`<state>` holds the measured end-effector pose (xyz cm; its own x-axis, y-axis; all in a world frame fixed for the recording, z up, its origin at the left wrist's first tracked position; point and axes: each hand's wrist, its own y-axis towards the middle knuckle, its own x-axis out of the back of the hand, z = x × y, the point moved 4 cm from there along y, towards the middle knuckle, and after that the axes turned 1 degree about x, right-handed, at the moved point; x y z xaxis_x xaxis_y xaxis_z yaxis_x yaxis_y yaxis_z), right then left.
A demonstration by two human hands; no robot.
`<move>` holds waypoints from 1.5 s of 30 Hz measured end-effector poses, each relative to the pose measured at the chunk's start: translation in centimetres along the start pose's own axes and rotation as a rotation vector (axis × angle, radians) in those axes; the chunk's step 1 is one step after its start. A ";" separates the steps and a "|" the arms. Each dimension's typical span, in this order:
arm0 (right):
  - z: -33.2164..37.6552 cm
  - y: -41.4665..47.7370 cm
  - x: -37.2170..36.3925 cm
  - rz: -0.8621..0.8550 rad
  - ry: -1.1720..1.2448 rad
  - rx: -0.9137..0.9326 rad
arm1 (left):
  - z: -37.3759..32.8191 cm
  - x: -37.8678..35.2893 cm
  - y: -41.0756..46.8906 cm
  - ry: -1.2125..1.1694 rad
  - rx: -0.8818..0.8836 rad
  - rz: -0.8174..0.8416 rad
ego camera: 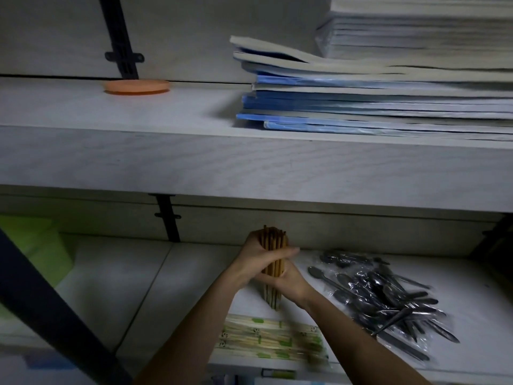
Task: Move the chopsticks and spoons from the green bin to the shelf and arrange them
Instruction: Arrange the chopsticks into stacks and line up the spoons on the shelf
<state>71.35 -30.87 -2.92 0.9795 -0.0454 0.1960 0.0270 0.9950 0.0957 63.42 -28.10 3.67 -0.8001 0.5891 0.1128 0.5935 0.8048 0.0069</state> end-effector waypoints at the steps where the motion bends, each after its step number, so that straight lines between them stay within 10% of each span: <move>1: -0.3 -0.1 0.0 0.010 0.006 -0.028 | -0.8 0.0 0.0 -0.029 -0.034 0.012; 6: -1.4 -0.1 0.0 0.071 -0.010 -0.132 | -4.4 0.2 0.7 -0.099 -0.130 0.081; 14: -2.2 -0.4 -0.2 0.083 0.014 -0.200 | -5.4 0.0 1.0 0.923 -0.102 -0.052; 22: -2.1 -0.3 0.0 0.094 -0.207 -0.188 | -5.7 1.5 1.4 1.128 -0.156 -0.043; 28: -0.4 0.6 3.3 0.111 -0.524 -0.174 | -4.1 3.2 -0.8 1.481 -0.678 -0.197; 32: 0.0 1.2 3.5 0.215 -0.737 -0.178 | 0.2 2.1 -0.9 1.655 -0.377 0.151; 45: -3.6 2.4 4.4 0.186 -1.213 -0.245 | 8.6 4.0 3.0 1.620 0.021 0.239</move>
<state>76.45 -28.41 -5.35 0.1614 0.1749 0.9713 0.0718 0.9795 -0.1883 61.26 -22.66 -4.44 0.2335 0.0173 0.9722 0.6711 0.7206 -0.1740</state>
